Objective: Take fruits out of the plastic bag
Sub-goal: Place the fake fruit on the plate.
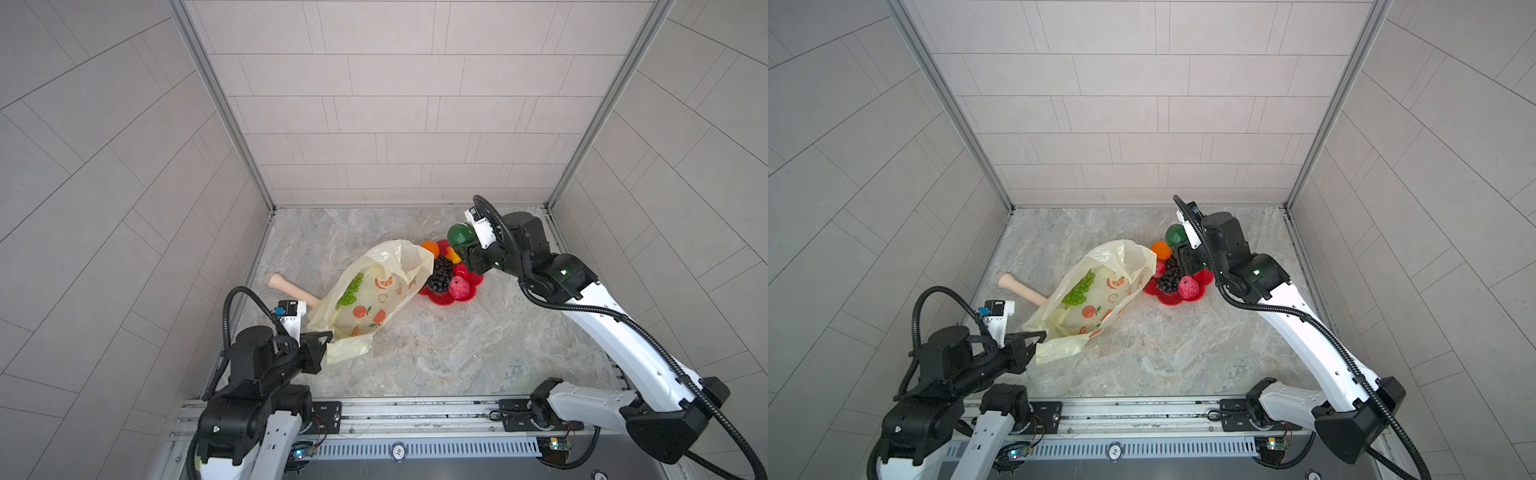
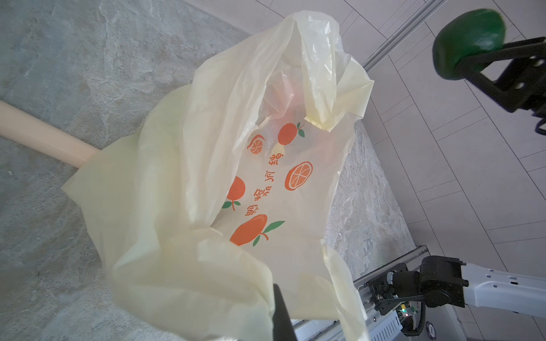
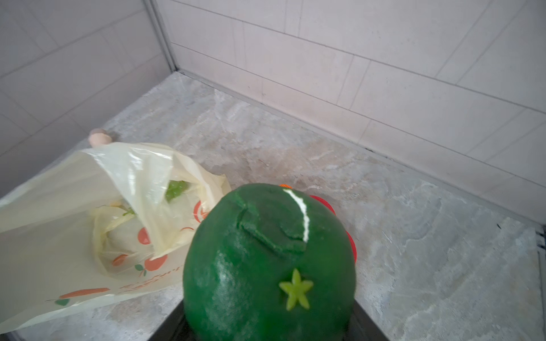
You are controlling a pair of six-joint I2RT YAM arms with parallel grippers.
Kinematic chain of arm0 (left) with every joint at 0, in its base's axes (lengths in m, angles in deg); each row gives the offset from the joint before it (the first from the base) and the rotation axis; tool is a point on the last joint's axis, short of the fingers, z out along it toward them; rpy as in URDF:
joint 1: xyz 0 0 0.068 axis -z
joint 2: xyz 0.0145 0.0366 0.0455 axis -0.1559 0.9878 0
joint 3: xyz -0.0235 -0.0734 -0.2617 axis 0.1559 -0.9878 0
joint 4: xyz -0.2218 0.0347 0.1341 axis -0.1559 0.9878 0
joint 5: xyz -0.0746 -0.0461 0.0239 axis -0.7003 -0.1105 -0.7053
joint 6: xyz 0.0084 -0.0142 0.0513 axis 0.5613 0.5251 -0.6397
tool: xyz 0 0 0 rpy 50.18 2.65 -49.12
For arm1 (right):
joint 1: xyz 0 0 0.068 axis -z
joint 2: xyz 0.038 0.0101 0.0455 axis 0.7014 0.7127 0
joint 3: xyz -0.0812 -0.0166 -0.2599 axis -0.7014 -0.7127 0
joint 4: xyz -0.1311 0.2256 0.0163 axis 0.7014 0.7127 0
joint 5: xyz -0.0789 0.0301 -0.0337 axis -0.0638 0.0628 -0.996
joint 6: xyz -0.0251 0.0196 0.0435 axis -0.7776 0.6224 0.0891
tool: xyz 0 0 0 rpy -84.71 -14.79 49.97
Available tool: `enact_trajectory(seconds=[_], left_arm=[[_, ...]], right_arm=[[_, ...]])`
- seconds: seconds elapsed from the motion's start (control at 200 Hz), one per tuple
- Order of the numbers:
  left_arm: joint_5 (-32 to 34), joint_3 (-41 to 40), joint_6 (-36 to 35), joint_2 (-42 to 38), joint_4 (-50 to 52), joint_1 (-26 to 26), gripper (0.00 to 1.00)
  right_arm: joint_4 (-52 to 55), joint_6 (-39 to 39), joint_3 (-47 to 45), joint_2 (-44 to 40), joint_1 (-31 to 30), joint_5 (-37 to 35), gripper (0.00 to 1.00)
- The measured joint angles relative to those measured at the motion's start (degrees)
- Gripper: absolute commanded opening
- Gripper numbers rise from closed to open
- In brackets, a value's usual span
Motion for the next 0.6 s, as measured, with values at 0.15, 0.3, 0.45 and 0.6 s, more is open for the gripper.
enact_trajectory(seconds=[0.15,0.3,0.45,0.6], left_arm=[[-0.07,0.0,-0.02,-0.02,0.02,0.0,0.0],[-0.66,0.0,-0.17,-0.55,0.02,0.0,0.0],[-0.85,0.0,-0.17,-1.18,0.02,0.0,0.0],[-0.92,0.0,-0.17,-1.22,0.02,0.0,0.0]], right_arm=[[-1.27,0.0,-2.54,7.63,3.5,-1.18,0.46],[-1.99,0.2,-1.42,17.64,4.61,-1.31,0.46],[-4.04,0.87,0.92,26.08,4.76,-0.57,0.46],[-4.74,1.09,2.67,31.36,4.76,-0.48,0.48]])
